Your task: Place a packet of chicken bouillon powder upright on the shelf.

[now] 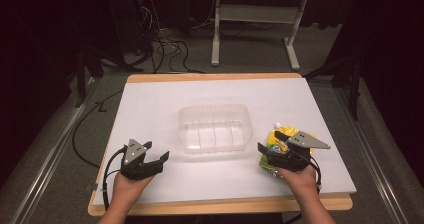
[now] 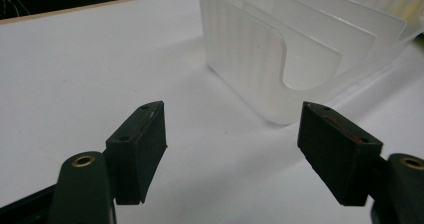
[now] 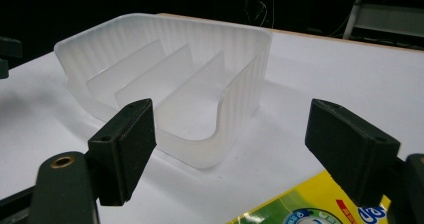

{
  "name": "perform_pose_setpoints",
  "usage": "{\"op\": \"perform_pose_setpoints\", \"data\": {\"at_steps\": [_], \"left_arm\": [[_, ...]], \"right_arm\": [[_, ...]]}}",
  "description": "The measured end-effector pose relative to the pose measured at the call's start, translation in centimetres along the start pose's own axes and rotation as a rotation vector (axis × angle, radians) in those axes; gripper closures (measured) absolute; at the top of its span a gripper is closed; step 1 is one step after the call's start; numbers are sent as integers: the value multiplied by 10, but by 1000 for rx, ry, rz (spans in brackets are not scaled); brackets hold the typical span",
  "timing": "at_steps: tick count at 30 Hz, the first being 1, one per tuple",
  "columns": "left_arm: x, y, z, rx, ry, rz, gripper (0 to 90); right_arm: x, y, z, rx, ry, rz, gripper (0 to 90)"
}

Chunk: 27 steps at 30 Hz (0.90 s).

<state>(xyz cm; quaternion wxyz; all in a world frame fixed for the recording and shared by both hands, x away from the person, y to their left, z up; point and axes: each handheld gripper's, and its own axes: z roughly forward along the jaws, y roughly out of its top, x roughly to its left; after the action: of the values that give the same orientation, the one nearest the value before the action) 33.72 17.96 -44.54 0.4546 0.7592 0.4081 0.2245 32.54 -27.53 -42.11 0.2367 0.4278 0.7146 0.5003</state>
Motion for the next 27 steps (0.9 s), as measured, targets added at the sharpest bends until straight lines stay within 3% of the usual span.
{"op": "perform_pose_setpoints", "data": {"at_steps": [16,21,27], "left_arm": [[0,-1,1,-7,9,-15,280],[4,-1,2,-11,-3,-58,293],[6,0,0,-15,5,-69,351]], "right_arm": [[-12,-5,-6,-2,-5,13,256],[-18,-6,-9,-3,-22,19,277],[-29,-9,-13,11,-53,39,296]]}}
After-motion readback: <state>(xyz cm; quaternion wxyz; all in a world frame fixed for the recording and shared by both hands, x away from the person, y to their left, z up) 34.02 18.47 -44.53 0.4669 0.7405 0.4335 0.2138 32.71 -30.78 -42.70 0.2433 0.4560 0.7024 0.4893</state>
